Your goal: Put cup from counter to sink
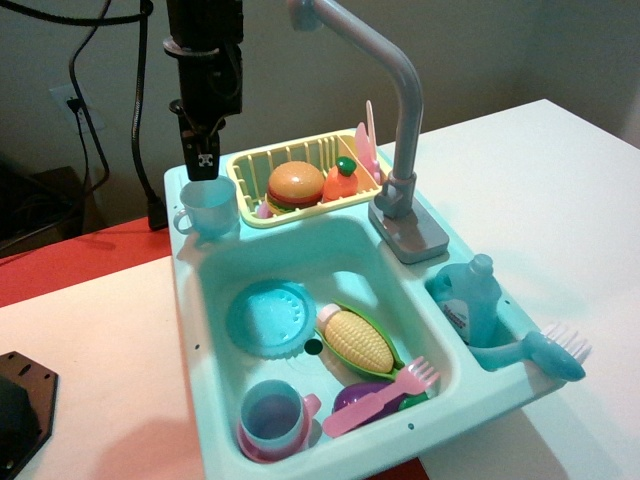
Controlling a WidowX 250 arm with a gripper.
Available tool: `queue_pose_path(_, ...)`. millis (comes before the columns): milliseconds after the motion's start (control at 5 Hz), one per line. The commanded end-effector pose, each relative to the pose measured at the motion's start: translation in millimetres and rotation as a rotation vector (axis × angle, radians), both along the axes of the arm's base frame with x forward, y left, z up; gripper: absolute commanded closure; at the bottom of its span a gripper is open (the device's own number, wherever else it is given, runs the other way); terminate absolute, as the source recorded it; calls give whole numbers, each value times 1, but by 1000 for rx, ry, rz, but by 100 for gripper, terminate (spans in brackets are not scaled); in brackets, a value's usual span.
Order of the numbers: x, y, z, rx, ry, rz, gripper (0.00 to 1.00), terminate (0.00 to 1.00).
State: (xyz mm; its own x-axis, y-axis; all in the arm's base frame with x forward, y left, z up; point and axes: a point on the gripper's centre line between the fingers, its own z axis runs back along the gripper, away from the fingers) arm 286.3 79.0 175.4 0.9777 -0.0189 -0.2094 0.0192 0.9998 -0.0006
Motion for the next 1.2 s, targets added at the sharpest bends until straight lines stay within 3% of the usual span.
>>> queue_pose_path(0, 0, 0, 0, 0, 0, 0, 0, 0)
queue_pose_path(600, 2, 23, -12, 31, 27, 46, 0, 0)
queue_pose_path(800, -5, 20, -20, 35, 23, 30, 100, 0)
queue_pose_path(1000, -7, 17, -22, 35, 18, 25, 100, 0)
